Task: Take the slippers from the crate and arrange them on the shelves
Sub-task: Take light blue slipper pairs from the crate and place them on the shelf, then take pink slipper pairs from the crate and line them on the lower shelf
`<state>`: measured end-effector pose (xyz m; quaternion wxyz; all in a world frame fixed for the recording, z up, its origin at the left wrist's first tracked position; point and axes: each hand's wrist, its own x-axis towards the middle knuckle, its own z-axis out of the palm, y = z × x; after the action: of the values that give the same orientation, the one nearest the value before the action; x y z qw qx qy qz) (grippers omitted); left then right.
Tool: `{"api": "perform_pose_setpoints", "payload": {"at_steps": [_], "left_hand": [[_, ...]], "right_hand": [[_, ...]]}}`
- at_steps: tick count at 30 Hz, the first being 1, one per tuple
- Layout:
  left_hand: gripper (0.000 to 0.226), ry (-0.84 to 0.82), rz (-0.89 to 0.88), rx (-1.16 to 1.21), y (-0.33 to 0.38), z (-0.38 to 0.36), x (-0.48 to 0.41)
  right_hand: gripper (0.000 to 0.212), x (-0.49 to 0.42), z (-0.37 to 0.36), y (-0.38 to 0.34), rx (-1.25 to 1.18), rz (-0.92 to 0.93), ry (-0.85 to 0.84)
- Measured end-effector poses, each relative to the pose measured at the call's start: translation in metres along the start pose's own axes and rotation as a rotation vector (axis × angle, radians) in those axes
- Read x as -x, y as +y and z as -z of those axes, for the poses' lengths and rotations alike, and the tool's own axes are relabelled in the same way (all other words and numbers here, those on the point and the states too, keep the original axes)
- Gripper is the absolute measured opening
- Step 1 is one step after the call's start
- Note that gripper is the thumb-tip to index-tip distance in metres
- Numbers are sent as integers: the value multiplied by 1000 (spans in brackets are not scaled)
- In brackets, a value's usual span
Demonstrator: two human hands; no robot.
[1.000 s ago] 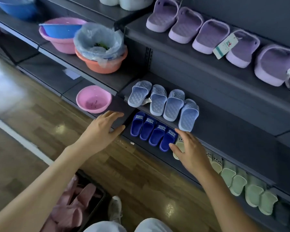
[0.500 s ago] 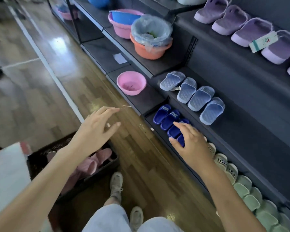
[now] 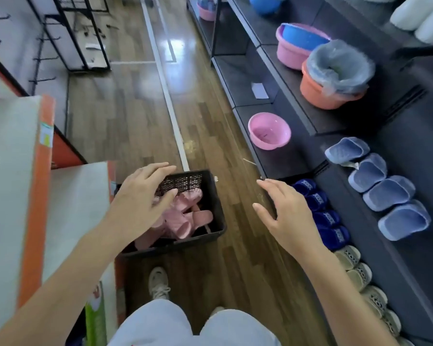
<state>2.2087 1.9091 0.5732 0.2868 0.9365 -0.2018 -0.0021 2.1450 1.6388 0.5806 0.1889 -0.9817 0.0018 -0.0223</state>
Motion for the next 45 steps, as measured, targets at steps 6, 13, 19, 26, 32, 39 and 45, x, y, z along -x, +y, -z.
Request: {"api": "perform_pose_setpoints", "payload": {"at_steps": [6,13,19,26,32,39,45], "left_hand": [[55,36,98,-35,-75,28,0],[61,19,234,-49,-140,30,4],[63,-22,366,-60,-192,8,7],[63,-74,499,-70,-248,-45,5],[70,-88,592,-60,-302,-121,-2],[61,-136,661,-13,-378,-216,-17],[73,-198,642,10,-439,-296,-20]], "right_hand": [[48,-59,-46,-69,2,109,-23],[52,-106,-104,-118,3,200,-120],[52,-147,-173,-122,-3,264,-318],[52,-180,-262,-97,-96,223,-446],[50,-201,-349,-56,-152,163,-501],[50,-218,-466,-19,-138,136,-561],[48,-239,-572,10,-83,144,-627]]}}
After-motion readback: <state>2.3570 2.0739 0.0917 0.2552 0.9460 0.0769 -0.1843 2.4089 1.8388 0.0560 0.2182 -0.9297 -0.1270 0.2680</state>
